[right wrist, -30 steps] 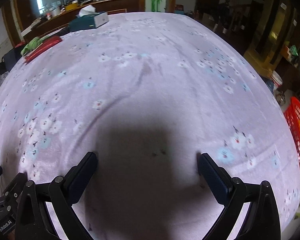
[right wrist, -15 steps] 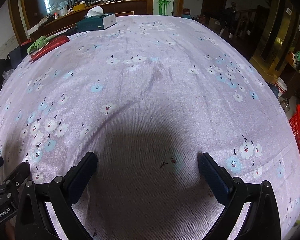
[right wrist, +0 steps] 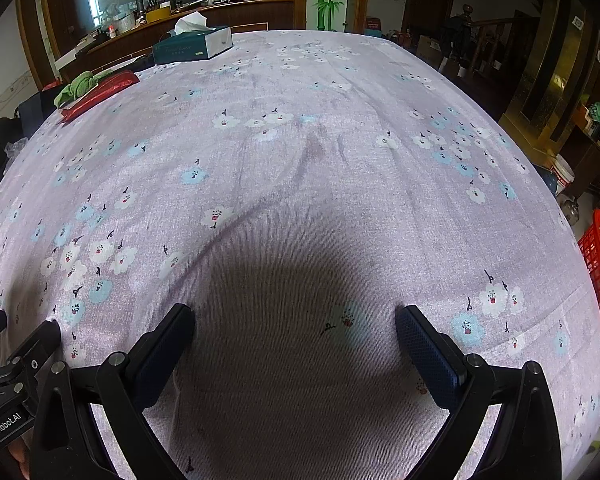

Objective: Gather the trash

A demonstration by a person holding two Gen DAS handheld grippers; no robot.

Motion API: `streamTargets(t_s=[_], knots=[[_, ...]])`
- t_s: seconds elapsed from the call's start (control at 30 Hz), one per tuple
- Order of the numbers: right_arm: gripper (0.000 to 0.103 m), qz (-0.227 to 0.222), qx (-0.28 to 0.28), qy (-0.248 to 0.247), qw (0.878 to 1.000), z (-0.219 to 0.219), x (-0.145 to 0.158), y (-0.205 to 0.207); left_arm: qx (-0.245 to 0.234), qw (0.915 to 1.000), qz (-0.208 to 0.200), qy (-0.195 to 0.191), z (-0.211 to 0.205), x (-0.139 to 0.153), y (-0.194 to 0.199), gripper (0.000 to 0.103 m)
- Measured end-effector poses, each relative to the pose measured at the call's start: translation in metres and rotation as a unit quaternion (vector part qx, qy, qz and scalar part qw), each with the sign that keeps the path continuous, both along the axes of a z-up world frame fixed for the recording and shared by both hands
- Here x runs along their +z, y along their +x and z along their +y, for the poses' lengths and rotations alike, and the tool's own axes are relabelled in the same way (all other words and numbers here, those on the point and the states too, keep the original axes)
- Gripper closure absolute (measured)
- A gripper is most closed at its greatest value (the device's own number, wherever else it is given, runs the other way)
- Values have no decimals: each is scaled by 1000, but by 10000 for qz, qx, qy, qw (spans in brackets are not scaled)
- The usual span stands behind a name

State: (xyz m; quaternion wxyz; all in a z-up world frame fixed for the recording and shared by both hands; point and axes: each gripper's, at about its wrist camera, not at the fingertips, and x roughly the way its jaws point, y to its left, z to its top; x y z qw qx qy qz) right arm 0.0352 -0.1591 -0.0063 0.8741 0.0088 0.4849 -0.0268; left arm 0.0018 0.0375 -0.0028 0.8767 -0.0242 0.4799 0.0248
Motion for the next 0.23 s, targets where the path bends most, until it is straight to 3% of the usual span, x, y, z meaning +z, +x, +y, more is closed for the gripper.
streamTargets(t_s=[0.23], knots=[[0,0,0,0,10000,0,0,0,0,10000,-1,2,0,0,0,0]])
